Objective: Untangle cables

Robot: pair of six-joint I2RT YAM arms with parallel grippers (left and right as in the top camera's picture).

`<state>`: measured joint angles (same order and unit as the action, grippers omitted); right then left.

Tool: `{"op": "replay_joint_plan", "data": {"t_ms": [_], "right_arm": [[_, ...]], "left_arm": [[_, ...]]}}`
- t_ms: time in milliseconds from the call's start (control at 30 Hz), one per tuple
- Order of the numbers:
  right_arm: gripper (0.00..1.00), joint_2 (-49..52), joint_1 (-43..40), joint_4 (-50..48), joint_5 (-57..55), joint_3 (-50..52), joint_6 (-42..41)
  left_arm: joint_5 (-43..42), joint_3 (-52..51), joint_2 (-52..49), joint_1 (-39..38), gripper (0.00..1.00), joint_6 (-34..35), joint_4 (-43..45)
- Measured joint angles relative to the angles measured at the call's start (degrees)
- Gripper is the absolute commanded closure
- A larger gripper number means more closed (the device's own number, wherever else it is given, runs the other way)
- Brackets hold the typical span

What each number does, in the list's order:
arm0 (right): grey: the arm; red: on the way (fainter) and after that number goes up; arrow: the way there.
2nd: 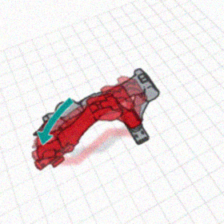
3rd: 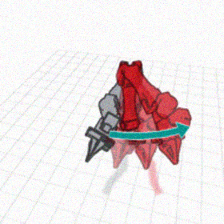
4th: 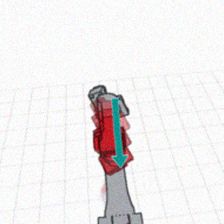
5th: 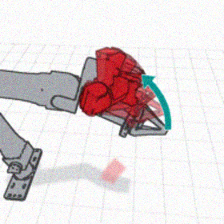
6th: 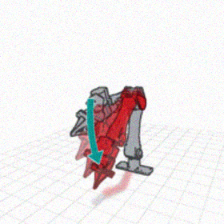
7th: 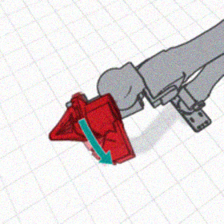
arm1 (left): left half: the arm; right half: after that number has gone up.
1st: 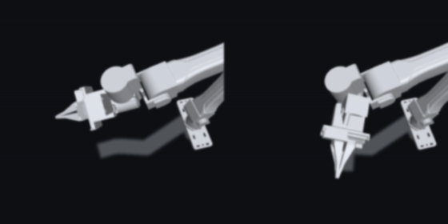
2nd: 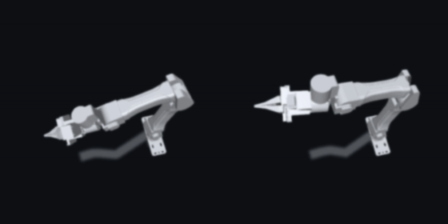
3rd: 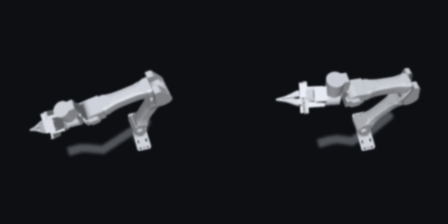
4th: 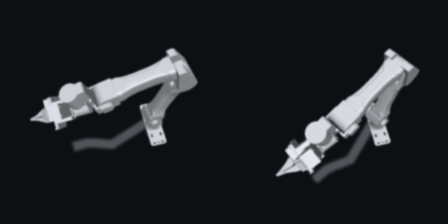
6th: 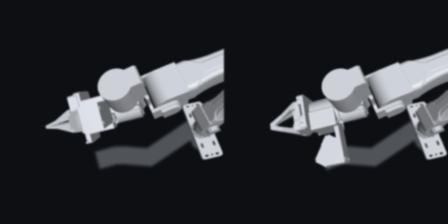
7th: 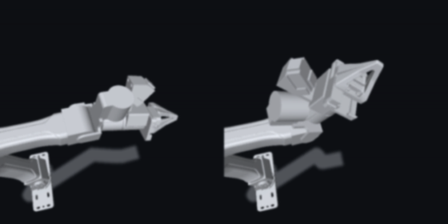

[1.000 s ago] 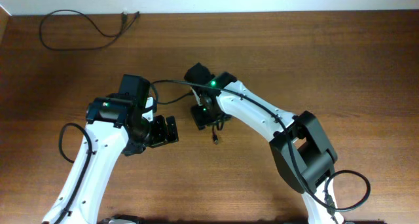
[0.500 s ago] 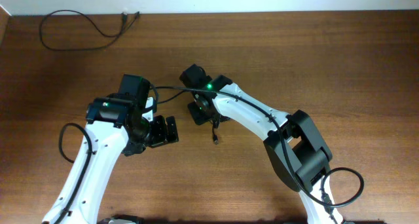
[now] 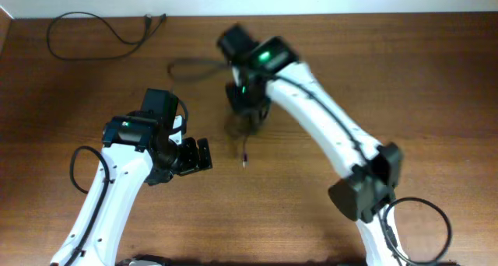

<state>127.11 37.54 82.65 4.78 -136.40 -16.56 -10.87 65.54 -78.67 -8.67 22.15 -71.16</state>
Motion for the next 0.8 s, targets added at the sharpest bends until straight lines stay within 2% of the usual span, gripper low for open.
{"op": "replay_joint_plan", "data": {"t_ms": [100,200,333,467,533,600,667,700,800], "right_arm": [[0.96,-1.3,-0.9,7.8,4.3,-18.2,-0.2],[0.96,-3.3,-1.0,13.9,0.5,-32.3,-3.6],[0.96,-3.5,-1.0,14.3,-3.0,-34.1,-6.8],[0.96,-3.7,-2.9,6.0,13.4,-34.0,-7.5],[0.96,-4.7,-4.6,5.8,17.9,-34.0,-6.3],[0.96,-5.9,-5.2,10.2,11.1,-33.9,-3.8],[0.96,-6.4,-4.9,14.3,-2.9,-31.8,-7.0],[0.96,-6.4,-5.0,14.3,-5.5,-30.9,-8.0],[0.96,-6.7,-5.2,8.4,-1.6,-30.8,-8.7]], "left_arm": [[0.0,0.0,0.0,0.0,0.01,0.0,-0.1],[0.0,0.0,0.0,0.0,0.01,0.0,-0.5],[0.0,0.0,0.0,0.0,0.01,0.0,-0.6],[0.0,0.0,0.0,0.0,0.01,0.0,-0.6],[0.0,0.0,0.0,0.0,0.01,0.0,-0.5],[0.0,0.0,0.0,0.0,0.01,0.0,-0.5],[0.0,0.0,0.0,0.0,0.01,0.0,-0.4],[0.0,0.0,0.0,0.0,0.01,0.0,-0.4],[0.0,0.0,0.0,0.0,0.01,0.0,-0.5]]}}
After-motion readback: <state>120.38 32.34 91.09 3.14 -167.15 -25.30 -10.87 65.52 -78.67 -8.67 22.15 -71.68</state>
